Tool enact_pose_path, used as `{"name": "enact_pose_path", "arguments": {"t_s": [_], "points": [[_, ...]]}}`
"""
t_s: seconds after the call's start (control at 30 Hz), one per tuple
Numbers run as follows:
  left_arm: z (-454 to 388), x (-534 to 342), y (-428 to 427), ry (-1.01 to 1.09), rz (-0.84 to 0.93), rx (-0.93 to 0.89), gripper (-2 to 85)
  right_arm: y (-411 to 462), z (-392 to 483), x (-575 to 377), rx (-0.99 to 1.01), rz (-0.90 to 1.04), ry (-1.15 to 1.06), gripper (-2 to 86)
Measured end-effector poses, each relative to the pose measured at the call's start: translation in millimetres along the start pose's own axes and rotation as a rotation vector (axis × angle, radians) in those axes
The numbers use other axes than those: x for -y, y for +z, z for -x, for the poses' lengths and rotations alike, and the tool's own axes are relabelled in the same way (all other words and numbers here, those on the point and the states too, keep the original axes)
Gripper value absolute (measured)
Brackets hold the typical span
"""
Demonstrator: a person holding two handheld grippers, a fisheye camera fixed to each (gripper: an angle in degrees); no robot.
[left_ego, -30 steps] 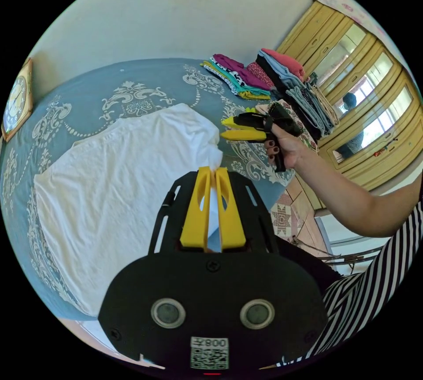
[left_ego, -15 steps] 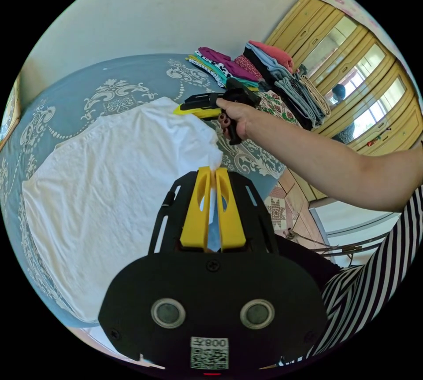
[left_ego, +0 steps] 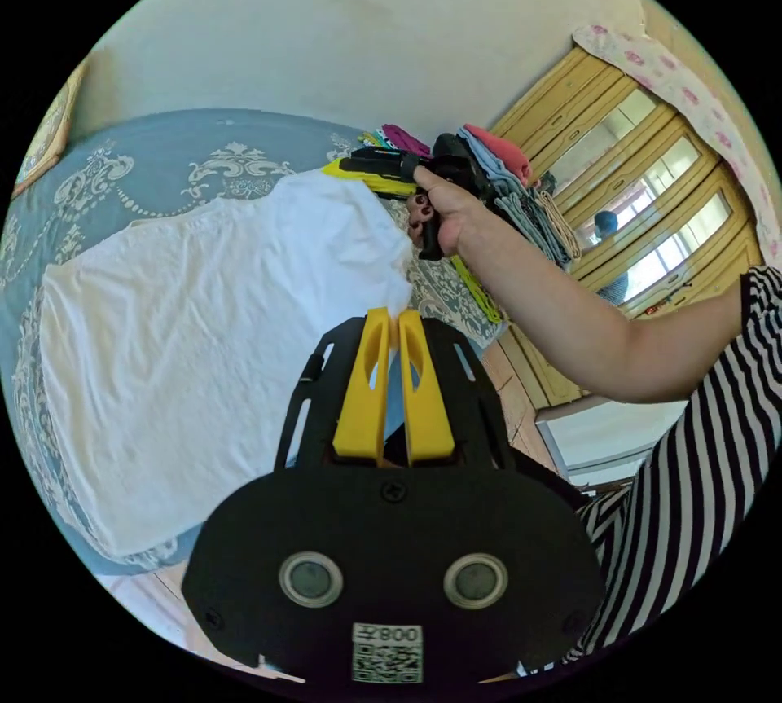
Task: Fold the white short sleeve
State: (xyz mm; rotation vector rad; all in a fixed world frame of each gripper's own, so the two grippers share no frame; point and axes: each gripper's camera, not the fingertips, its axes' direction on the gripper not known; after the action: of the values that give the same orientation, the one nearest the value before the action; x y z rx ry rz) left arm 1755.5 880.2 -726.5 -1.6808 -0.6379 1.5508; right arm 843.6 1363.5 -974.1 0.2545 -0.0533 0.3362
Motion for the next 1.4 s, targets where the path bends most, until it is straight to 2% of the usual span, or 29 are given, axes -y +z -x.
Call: {"name": "enact_pose_path", "arguments": {"t_s": [0.17, 0.33, 0.6, 0.8, 1.13, 1.4], "points": [[50, -27, -77, -0.153, -0.114, -0.038, 2.2, 84, 46, -2, -0.062, 0.056, -0.173, 1.1], [107, -67, -150, -0.339, -0.216, -0.059, 2.2, 203, 78, -13, -0.114, 0.179, -0.320, 0.9], [190, -128, -237, -0.573, -0.338, -0.060, 2.3, 363, 66, -38, -0.217, 0.345, -0.399, 0.9], [235, -153, -266, -0.676, -0.372, -0.114, 2.4, 459, 47, -56, -0.310, 0.438, -0.464, 1.0], [276, -184, -301, -0.790, -0.363, -0.099, 2.7, 610, -3, -100, -0.475, 0.617, -0.547, 3.1], [295, -198, -327, -0.816, -0.390, -0.138, 2.9, 653, -30, -128, -0.369, 0.667, -0.566, 6.2]]}}
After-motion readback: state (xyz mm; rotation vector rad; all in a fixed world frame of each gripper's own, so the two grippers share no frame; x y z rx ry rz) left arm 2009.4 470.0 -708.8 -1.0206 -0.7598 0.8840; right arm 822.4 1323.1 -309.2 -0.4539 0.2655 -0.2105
